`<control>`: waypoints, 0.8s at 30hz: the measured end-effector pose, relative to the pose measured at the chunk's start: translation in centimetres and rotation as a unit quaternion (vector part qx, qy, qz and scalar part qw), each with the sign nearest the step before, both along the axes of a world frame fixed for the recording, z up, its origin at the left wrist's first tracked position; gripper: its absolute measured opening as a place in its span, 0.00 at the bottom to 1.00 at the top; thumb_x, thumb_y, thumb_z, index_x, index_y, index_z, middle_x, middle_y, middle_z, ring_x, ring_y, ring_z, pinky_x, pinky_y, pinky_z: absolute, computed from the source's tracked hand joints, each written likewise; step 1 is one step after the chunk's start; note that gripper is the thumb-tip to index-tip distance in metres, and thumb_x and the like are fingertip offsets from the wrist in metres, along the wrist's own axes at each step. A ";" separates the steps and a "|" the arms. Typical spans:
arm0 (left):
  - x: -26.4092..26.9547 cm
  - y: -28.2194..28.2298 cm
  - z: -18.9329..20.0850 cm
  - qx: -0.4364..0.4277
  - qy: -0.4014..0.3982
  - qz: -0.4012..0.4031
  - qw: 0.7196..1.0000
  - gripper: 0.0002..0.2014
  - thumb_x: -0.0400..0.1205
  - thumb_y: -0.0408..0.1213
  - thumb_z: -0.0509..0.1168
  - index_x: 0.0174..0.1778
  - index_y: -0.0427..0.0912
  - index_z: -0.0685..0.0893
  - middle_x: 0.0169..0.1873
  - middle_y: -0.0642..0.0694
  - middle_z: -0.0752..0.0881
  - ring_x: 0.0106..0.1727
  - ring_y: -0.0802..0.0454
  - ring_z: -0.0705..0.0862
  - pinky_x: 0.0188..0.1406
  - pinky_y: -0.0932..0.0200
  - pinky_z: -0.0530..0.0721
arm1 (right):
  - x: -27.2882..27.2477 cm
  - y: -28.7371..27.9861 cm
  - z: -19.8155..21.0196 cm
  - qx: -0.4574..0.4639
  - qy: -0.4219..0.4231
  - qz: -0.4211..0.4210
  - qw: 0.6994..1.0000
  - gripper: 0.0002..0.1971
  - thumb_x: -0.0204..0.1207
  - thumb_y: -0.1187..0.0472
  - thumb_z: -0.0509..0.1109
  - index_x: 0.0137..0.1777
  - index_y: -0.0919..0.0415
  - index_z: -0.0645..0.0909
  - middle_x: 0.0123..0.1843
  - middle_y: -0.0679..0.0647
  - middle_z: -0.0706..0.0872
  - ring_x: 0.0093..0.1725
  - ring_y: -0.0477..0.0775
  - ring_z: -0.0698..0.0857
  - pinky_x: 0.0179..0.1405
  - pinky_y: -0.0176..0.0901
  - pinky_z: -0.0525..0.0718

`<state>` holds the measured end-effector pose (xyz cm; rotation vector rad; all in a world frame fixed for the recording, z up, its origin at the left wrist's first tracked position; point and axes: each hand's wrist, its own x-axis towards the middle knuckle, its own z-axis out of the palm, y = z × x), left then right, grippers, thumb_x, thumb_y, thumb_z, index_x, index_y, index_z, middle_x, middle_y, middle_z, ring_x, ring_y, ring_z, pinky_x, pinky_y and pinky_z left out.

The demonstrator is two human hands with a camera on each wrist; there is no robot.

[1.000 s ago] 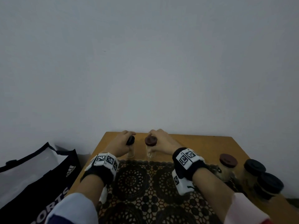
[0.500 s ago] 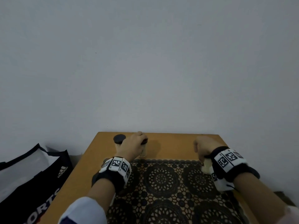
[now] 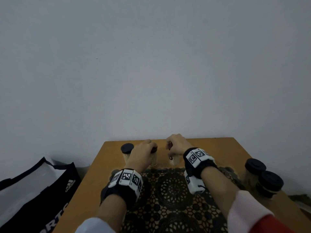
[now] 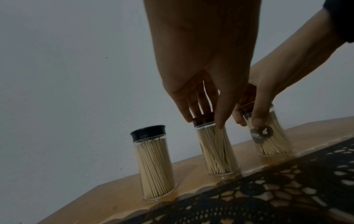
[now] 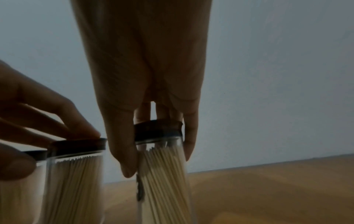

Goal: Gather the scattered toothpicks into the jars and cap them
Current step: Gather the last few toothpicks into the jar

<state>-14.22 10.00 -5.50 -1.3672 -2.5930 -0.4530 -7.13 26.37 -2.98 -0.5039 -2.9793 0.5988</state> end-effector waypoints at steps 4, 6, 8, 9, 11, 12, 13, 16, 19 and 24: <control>0.2 0.0 0.2 -0.015 0.004 0.005 1.000 0.18 0.83 0.32 0.62 0.70 0.45 0.79 0.64 0.47 0.80 0.59 0.42 0.82 0.49 0.50 0.83 | 0.6 0.6 -0.3 -0.035 -0.006 0.011 0.999 0.32 0.66 0.55 0.83 0.70 0.58 0.78 0.64 0.57 0.81 0.65 0.59 0.79 0.55 0.46 0.80; 0.2 0.2 0.4 -0.028 -0.002 0.004 1.000 0.18 0.84 0.33 0.61 0.70 0.44 0.79 0.65 0.46 0.79 0.59 0.42 0.82 0.48 0.50 0.83 | 2.1 0.8 -0.2 -0.074 0.014 0.018 0.997 0.45 0.68 0.47 0.81 0.82 0.53 0.62 0.80 0.56 0.68 0.78 0.59 0.68 0.71 0.52 0.72; -0.1 0.3 0.7 -0.040 -0.026 0.004 0.999 0.17 0.84 0.33 0.62 0.69 0.43 0.79 0.65 0.46 0.78 0.59 0.42 0.82 0.51 0.48 0.84 | 4.1 1.3 0.1 -0.096 0.050 -0.001 0.994 0.47 0.70 0.43 0.77 0.85 0.49 0.55 0.84 0.55 0.61 0.81 0.59 0.63 0.75 0.54 0.69; -0.3 0.3 0.8 -0.043 -0.042 0.007 0.998 0.16 0.84 0.33 0.63 0.69 0.43 0.79 0.64 0.46 0.78 0.59 0.43 0.82 0.54 0.47 0.84 | 5.4 1.7 0.3 -0.092 0.058 -0.017 0.994 0.46 0.72 0.44 0.76 0.85 0.49 0.54 0.83 0.56 0.61 0.81 0.59 0.63 0.75 0.54 0.70; -0.2 0.5 0.9 -0.031 -0.053 0.017 0.998 0.16 0.83 0.33 0.64 0.67 0.44 0.80 0.64 0.46 0.78 0.59 0.45 0.81 0.53 0.49 0.84 | 8.4 2.9 0.9 -0.064 0.043 -0.053 0.996 0.44 0.74 0.47 0.75 0.85 0.49 0.54 0.82 0.57 0.62 0.79 0.60 0.66 0.72 0.55 0.73; 0.3 0.6 0.8 -0.014 -0.039 0.024 0.999 0.16 0.83 0.32 0.63 0.67 0.44 0.80 0.64 0.47 0.78 0.60 0.46 0.80 0.49 0.50 0.84 | 10.0 3.6 1.1 -0.055 0.033 -0.072 0.995 0.44 0.74 0.47 0.75 0.85 0.50 0.55 0.81 0.58 0.63 0.78 0.60 0.67 0.71 0.55 0.74; 1.0 0.8 0.8 0.011 -0.016 0.027 0.999 0.17 0.82 0.29 0.63 0.67 0.44 0.80 0.65 0.47 0.78 0.61 0.46 0.79 0.43 0.53 0.82 | 11.8 4.4 1.2 -0.047 0.026 -0.090 0.995 0.44 0.73 0.47 0.76 0.84 0.50 0.55 0.81 0.58 0.64 0.77 0.60 0.68 0.71 0.54 0.74; 4.5 2.6 1.0 0.066 0.016 -0.017 0.998 0.20 0.79 0.26 0.62 0.66 0.43 0.81 0.64 0.48 0.78 0.66 0.47 0.76 0.41 0.54 0.80 | 17.0 6.7 1.4 -0.009 0.008 -0.155 0.988 0.46 0.70 0.45 0.77 0.83 0.51 0.57 0.78 0.58 0.67 0.75 0.59 0.69 0.70 0.52 0.73; 8.9 6.1 1.3 0.028 -0.009 -0.097 0.995 0.21 0.81 0.29 0.63 0.70 0.47 0.77 0.67 0.50 0.76 0.69 0.50 0.73 0.50 0.53 0.83 | 21.4 7.9 1.1 0.005 -0.068 -0.222 0.973 0.46 0.68 0.41 0.76 0.82 0.52 0.57 0.76 0.58 0.67 0.73 0.62 0.68 0.68 0.57 0.73; 16.1 13.2 1.2 -0.038 -0.067 -0.207 0.975 0.32 0.83 0.33 0.64 0.82 0.54 0.63 0.77 0.49 0.67 0.70 0.47 0.74 0.49 0.52 0.84 | 24.6 9.0 -0.1 -0.071 -0.082 -0.223 0.969 0.46 0.68 0.56 0.78 0.81 0.59 0.55 0.69 0.61 0.73 0.63 0.62 0.78 0.54 0.54 0.84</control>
